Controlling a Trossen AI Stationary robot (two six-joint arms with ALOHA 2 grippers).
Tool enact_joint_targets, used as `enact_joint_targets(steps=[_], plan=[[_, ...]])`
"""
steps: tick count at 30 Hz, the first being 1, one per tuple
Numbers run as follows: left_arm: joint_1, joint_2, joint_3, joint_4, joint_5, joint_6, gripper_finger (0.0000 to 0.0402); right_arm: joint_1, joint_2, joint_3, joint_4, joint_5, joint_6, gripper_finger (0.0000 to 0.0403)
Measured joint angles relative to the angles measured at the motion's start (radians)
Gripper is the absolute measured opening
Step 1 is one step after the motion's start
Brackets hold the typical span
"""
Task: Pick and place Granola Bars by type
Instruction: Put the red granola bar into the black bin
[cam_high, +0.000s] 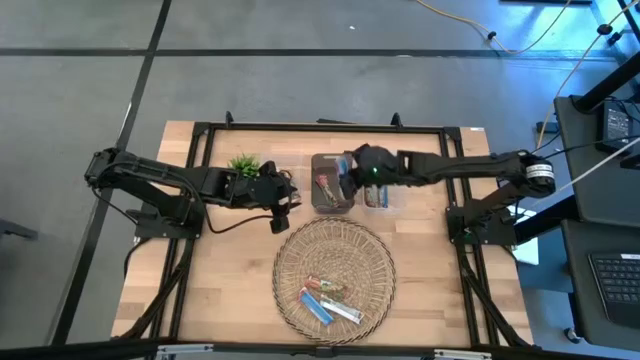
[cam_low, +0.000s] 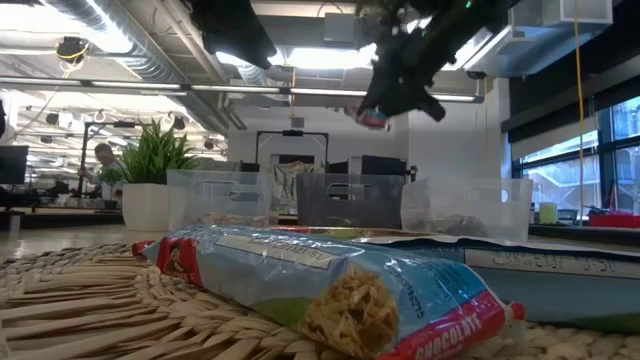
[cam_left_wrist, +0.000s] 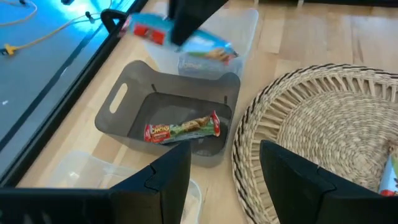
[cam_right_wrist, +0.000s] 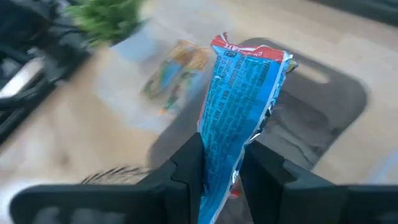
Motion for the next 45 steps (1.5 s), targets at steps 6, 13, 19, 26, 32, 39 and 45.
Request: enact_joint_targets(steps=[6,13,19,26,32,39,45], plan=[[0.003,0.000,0.000,0.003,-0.017,0.065,0.0184,-0.044,0.098,0.000,0.028,-0.024,-0.005,0.0098],[0.003,0.000,0.000,0.003,-0.019,0.145,0.0184,-0.043,0.217,0.000,0.073,-0.016,-0.005,0.0098],[0.003,0.000,0.000,0.003,-0.021,0.170,0.0184,-0.044,0.299,0.000,0.099,-0.013,-0.003,0.0098],[0.003,0.000,0.000,0.002,-0.021,0.170,0.0184,-0.044,0.336,0.000,0.108,-0.013,0.045,0.0098],[0.003,0.000,0.000,0.001,-0.020,0.176,0.0184,-0.044,0.335,0.000,0.113,-0.032,0.055,0.0098],[0.003,0.000,0.000,0.002,-0.018,0.195,0.0184,-0.044,0.335,0.000,0.111,-0.052,0.053,0.0110],[0.003,0.000,0.000,0.002,-0.018,0.195,0.0184,-0.045,0.335,0.000,0.113,-0.054,0.053,0.0162]])
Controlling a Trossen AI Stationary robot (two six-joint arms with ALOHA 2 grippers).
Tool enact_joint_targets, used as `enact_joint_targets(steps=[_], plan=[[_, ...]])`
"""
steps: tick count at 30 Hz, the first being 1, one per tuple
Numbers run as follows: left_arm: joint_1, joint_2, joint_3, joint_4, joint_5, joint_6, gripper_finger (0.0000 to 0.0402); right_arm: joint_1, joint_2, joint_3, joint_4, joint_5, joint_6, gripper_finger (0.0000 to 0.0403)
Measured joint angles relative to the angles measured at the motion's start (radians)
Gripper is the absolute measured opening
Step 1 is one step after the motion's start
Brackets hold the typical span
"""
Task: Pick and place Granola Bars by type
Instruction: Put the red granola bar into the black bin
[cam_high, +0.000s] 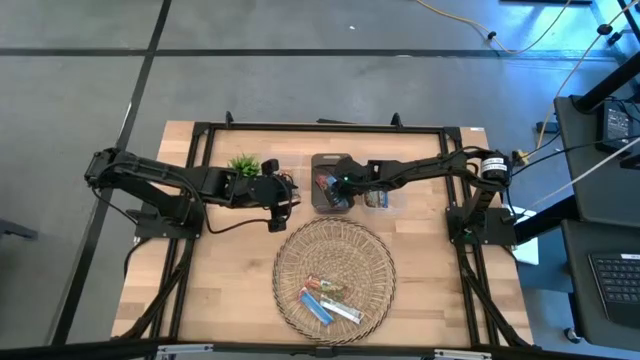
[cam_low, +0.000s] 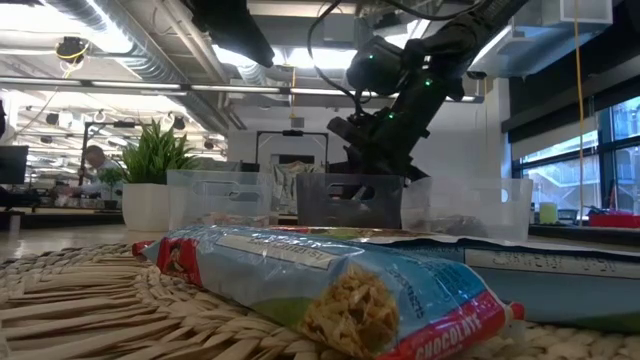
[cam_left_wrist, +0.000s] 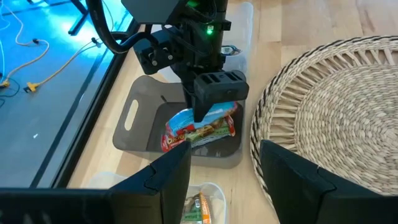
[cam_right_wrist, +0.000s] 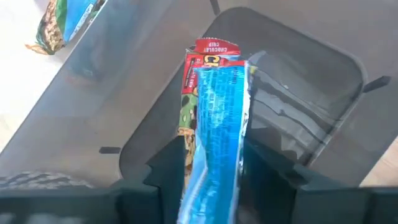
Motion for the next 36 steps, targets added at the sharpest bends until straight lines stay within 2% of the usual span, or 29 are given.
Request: enact_joint_targets(steps=[7,12,17,21,25,29,36], plan=[[0.000,0.000,0.000,0.011,0.006,0.000,0.0184,-0.005,-0.073,0.000,0.002,0.024,-0.041,0.0199],[0.000,0.000,0.000,0.084,0.094,0.000,0.0184,0.010,-0.218,0.000,-0.008,0.066,-0.117,0.0201],[-0.003,0.000,0.000,0.157,0.193,0.000,0.0184,0.102,-0.359,0.000,-0.017,0.140,-0.250,0.0201],[-0.029,0.020,0.000,0.215,0.223,0.037,0.0184,0.206,-0.430,0.001,-0.047,0.228,-0.301,0.0201],[-0.091,0.086,0.000,0.303,0.255,0.149,0.0184,0.287,-0.458,0.001,-0.119,0.288,-0.285,0.0201],[-0.158,0.184,0.000,0.389,0.268,0.206,0.0184,0.339,-0.461,0.001,-0.203,0.296,-0.253,0.0201],[-0.228,0.341,0.000,0.478,0.261,0.085,0.0184,0.414,-0.461,0.001,-0.379,0.296,-0.139,0.0201]])
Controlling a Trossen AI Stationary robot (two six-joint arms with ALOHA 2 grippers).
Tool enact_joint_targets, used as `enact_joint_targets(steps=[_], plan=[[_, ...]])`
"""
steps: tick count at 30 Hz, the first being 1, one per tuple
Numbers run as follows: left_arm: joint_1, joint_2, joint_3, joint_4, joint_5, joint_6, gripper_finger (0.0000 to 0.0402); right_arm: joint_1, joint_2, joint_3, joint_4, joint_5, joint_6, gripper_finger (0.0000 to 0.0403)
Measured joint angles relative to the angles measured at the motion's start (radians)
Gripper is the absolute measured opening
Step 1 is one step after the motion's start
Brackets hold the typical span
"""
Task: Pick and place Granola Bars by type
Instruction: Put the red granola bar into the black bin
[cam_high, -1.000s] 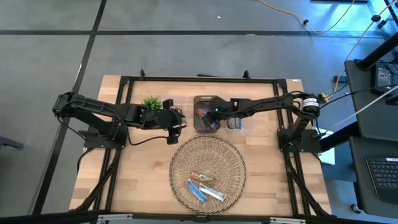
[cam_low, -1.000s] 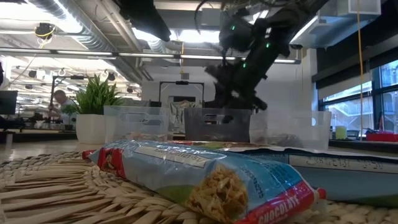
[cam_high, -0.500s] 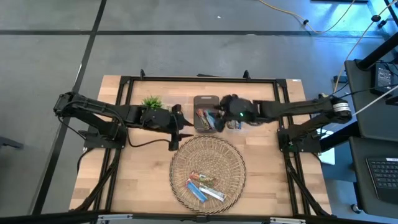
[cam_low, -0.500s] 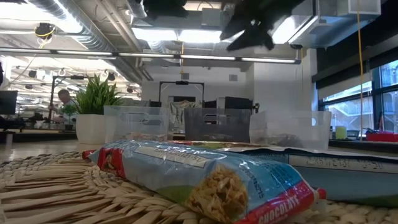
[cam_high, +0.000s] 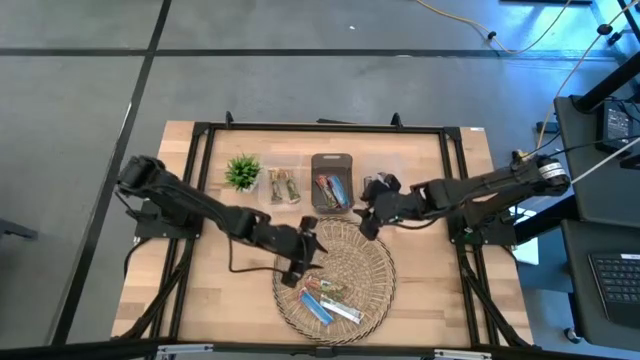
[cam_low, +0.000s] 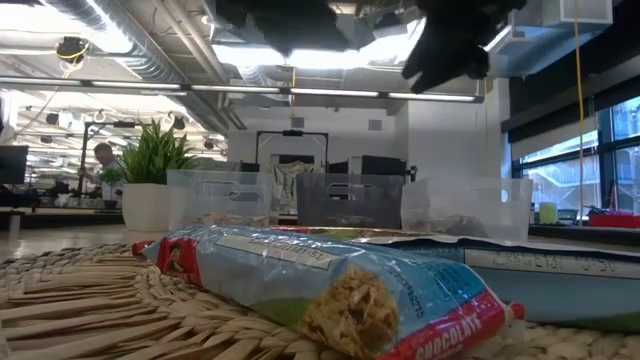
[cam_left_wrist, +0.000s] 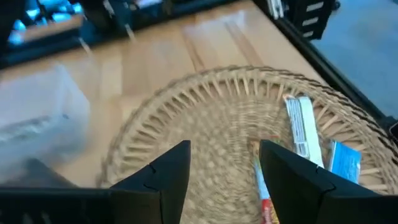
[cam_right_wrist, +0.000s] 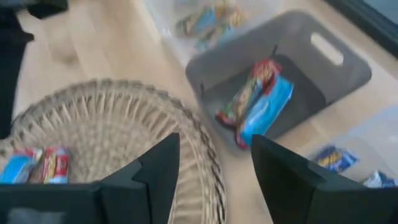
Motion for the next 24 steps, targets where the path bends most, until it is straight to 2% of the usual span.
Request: enact_joint_targets(steps=[5,12,16,24], plan=[[-0.043,0.119,0.000,0.044,-0.065,-0.027,0.0184,0.052,0.000,0.000,-0.035,0.000,0.013,0.0201],[-0.090,0.239,0.000,0.067,-0.095,-0.090,0.0184,0.094,0.000,0.000,-0.039,0.000,0.040,0.0201],[-0.099,0.266,0.000,0.070,-0.101,-0.127,0.0184,0.108,0.000,0.000,-0.039,0.000,0.041,0.0201],[-0.100,0.278,0.000,0.064,-0.044,-0.190,0.0184,0.115,0.001,0.000,-0.039,0.001,0.063,0.0201]])
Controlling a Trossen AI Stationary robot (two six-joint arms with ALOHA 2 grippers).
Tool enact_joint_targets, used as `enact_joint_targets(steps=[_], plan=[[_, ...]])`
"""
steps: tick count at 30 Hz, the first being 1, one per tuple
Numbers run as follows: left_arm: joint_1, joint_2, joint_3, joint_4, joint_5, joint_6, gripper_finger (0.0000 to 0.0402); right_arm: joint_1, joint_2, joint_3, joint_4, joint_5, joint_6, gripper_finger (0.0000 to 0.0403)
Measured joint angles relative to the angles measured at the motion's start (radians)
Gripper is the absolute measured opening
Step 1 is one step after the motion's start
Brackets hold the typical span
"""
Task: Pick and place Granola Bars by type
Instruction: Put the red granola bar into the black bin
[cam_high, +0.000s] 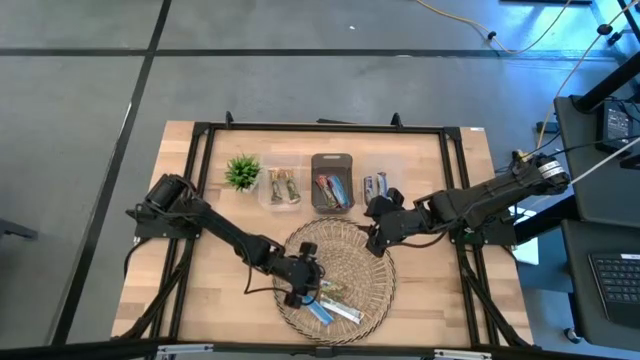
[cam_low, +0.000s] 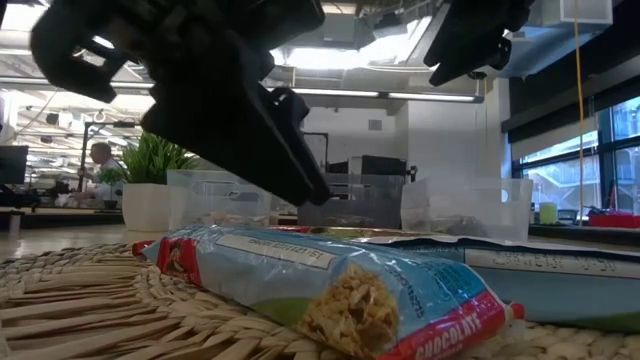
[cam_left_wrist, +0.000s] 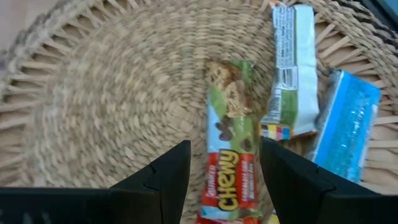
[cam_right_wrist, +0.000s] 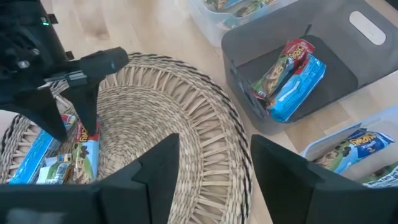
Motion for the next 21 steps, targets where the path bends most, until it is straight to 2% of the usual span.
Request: enact_joint_targets(steps=[9,16,21], plan=[[0.000,0.043,0.000,0.008,0.031,-0.027,0.0184,0.000,0.000,-0.001,0.000,0.000,0.000,0.0201],[0.000,0.065,0.000,-0.005,-0.005,-0.037,0.0184,0.000,0.000,-0.001,0.000,0.006,0.000,0.0201],[0.000,0.065,0.000,-0.006,-0.007,-0.036,0.0161,0.000,0.000,-0.001,-0.001,0.007,-0.001,0.0201]])
